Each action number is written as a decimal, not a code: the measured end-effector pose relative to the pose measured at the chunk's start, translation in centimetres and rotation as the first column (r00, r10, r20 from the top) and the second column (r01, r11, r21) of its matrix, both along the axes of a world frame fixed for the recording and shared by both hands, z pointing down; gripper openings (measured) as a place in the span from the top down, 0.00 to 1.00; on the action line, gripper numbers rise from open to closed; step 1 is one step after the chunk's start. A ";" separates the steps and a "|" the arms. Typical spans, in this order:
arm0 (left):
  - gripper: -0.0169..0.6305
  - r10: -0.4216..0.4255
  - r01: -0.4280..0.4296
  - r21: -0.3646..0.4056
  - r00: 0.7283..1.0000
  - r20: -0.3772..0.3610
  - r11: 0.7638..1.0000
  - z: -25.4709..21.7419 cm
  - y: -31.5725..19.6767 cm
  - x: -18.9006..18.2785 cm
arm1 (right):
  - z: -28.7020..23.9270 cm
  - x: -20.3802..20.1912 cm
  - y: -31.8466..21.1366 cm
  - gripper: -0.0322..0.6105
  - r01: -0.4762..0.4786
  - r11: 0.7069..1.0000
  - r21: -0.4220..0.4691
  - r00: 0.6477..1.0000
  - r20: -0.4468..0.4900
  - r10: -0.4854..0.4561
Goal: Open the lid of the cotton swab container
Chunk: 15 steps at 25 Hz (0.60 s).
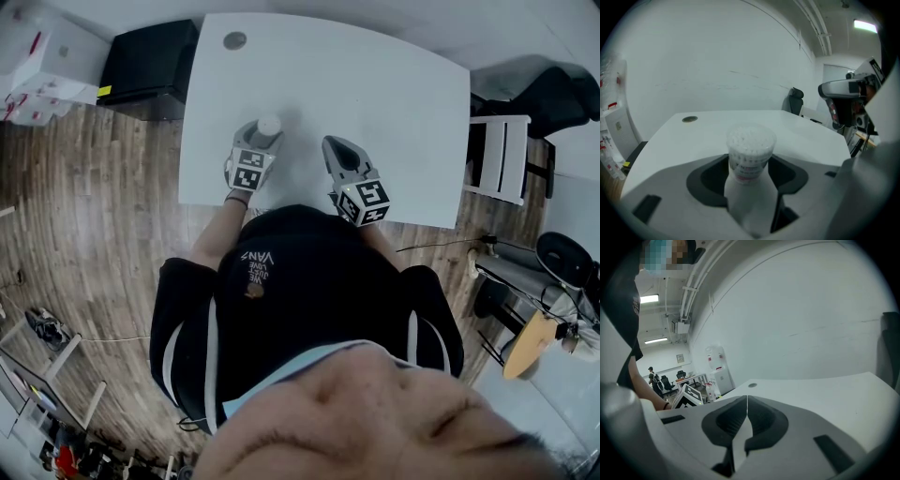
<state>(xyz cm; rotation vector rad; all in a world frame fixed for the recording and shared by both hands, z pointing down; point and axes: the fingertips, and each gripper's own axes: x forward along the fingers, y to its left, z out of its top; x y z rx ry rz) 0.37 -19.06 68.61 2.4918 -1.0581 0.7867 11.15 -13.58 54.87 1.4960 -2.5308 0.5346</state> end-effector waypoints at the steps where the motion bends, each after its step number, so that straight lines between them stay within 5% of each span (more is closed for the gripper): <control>1: 0.56 0.001 -0.001 0.001 1.000 -0.005 1.000 0.0 0.0 0.0 | 0.0 0.0 0.0 0.93 0.001 1.000 -0.001 1.000 -0.001 -0.001; 15: 0.57 0.017 -0.018 -0.023 1.000 -0.022 1.000 -0.3 -0.1 0.0 | -0.8 -0.8 -0.9 0.93 0.038 0.999 0.018 0.999 0.012 -0.038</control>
